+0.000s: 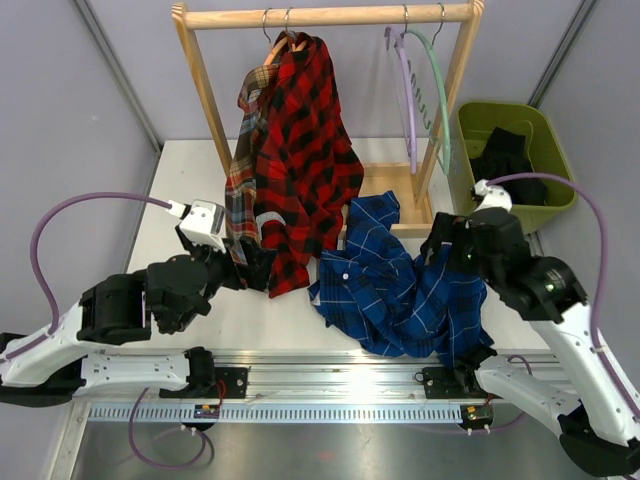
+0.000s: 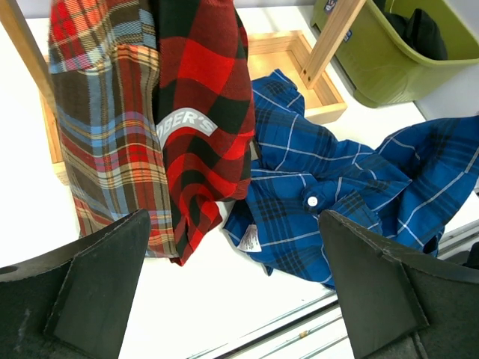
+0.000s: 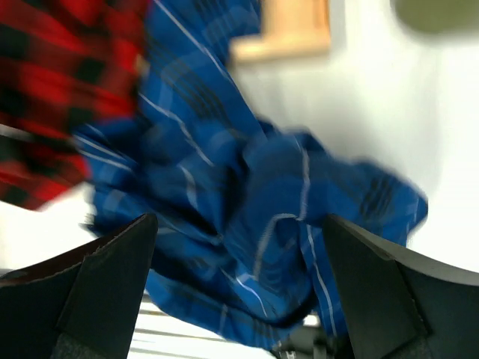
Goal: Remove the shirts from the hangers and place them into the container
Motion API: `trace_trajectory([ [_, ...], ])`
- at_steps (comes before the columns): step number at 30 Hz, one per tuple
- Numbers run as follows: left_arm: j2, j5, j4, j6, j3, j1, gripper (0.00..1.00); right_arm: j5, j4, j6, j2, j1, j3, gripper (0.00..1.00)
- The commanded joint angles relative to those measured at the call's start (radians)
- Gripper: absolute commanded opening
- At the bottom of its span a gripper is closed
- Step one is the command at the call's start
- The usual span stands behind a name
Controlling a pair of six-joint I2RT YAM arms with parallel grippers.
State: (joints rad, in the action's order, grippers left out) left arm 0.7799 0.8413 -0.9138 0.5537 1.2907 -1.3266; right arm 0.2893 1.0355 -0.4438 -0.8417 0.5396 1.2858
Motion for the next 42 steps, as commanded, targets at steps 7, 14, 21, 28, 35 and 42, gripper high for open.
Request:
trace_trajectory([
  [7,-0.002,-0.015,0.066,0.029,-0.056,-0.003,0.99,0.067,0.078,-0.231,0.001,0.011,-0.187,1.0],
  [14,-0.074,-0.016,0.062,0.066,-0.134,-0.005,0.99,-0.056,-0.193,-0.32,-0.083,0.14,-0.397,0.99],
  [21,-0.116,-0.018,0.056,0.081,-0.18,-0.003,0.99,-0.038,-0.469,-0.357,-0.374,0.348,-0.355,1.0],
  [28,-0.146,-0.01,0.043,0.089,-0.194,-0.003,0.98,0.091,-0.483,-0.345,-0.643,0.387,-0.208,0.99],
  [35,-0.172,-0.019,0.041,0.106,-0.228,-0.005,0.98,0.12,-0.571,-0.345,-0.885,0.387,-0.146,1.0],
  [42,-0.191,-0.022,0.023,0.123,-0.237,-0.003,0.97,0.08,-0.672,-0.363,-1.063,0.379,-0.132,0.99],
])
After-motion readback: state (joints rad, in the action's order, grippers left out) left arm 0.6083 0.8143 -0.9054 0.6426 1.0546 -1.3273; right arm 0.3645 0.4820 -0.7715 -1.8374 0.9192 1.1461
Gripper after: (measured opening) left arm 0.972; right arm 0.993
